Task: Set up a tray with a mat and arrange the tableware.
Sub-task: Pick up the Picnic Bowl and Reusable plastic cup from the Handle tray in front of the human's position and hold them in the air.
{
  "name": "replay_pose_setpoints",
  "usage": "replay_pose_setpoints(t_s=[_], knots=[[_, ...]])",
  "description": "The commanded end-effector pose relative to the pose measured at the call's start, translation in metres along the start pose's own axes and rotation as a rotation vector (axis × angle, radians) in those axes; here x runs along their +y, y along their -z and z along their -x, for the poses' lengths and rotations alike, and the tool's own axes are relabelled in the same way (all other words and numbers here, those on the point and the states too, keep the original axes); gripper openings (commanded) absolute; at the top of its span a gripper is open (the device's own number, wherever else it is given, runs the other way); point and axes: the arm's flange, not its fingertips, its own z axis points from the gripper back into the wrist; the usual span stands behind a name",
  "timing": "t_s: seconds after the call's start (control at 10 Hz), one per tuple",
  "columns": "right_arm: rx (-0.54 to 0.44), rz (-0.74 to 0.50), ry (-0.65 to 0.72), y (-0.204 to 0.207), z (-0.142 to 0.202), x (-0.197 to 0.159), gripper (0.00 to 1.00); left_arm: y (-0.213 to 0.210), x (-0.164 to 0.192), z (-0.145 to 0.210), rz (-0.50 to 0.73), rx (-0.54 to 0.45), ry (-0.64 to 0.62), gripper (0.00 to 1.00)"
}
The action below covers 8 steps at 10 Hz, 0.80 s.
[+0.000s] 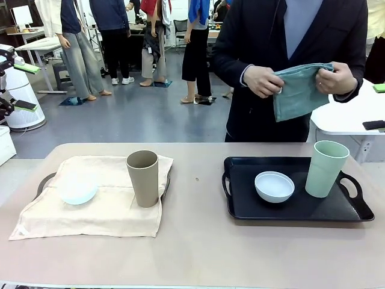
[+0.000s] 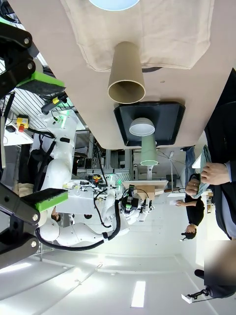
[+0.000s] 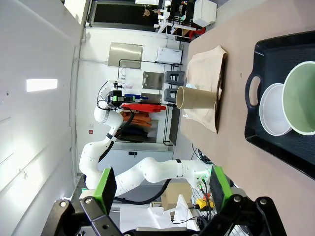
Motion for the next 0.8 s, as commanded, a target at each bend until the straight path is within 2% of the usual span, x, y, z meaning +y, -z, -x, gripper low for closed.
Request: replay_pose_setpoints(t_s=[0.0, 0.5, 0.6, 0.7], knots=[[0.001, 0.007, 0.006, -0.001, 0.001, 0.002, 1.00, 0.000, 0.000, 0.001, 0.001, -0.006, 0.010, 1.00], [0.000, 0.000, 0.000, 0.000, 0.000, 0.000, 1.00, 0.000, 0.000, 0.000, 0.000, 0.000, 0.000, 1.00], [0.083, 0.068, -0.145, -0.013, -0.011, -0.002, 1.00, 0.016, -0.019, -0.004, -0.070, 0.001, 0.025, 1.00], [0.124, 0.045, -0.285, -0.039, -0.031, -0.005, 1.00, 0.035, -0.040, -0.007, -0.141, -0.001, 0.044, 1.00]])
